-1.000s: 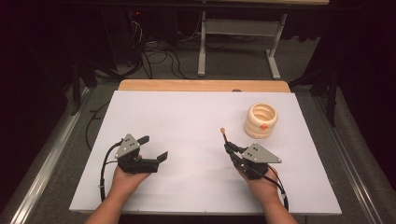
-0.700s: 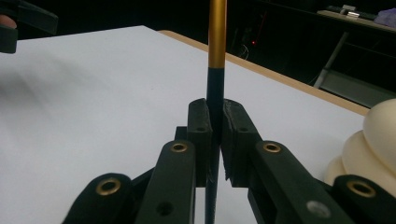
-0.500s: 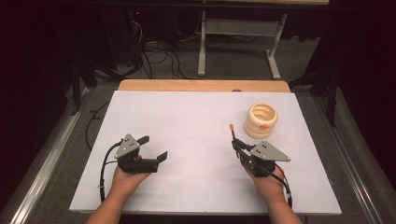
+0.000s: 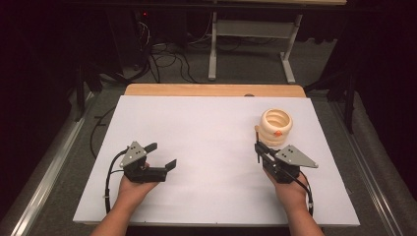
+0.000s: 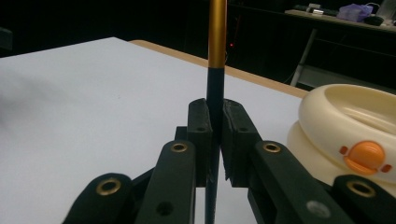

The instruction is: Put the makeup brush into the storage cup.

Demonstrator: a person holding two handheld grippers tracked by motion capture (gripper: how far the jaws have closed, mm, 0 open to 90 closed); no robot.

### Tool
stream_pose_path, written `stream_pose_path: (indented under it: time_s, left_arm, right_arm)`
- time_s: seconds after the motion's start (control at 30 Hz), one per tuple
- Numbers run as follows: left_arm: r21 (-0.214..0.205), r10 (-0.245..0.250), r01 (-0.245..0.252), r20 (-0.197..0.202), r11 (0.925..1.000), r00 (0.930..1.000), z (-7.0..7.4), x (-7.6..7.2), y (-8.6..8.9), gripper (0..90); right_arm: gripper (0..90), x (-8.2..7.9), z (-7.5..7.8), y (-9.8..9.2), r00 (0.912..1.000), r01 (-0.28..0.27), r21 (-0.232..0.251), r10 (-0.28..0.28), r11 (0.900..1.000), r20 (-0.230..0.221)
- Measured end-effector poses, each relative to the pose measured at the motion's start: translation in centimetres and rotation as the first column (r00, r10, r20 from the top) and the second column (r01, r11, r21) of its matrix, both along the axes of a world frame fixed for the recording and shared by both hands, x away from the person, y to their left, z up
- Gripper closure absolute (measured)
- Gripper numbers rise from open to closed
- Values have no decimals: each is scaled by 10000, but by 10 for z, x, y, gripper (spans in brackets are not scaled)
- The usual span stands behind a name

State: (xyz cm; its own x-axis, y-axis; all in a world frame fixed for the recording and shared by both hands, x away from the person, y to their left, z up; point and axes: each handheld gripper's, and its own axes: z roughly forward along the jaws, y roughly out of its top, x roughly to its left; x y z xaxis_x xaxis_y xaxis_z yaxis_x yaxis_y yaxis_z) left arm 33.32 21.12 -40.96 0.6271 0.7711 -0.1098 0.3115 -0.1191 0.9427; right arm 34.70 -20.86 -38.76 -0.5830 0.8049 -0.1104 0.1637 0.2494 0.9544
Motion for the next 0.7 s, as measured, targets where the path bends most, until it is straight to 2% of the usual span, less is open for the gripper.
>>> stream_pose_path:
  time_s: [0.37,0.7]
  left_arm:
    - [-1,-39,39,12,10000,10000,0,0,-1,57]
    - [-3,-65,65,4,10000,10000,0,0,-1,57]
  right_arm:
    - [853,4,3,-19,9988,497,484,-496,9976,-27]
    - [852,7,5,-43,9928,1197,967,-1193,9881,-92]
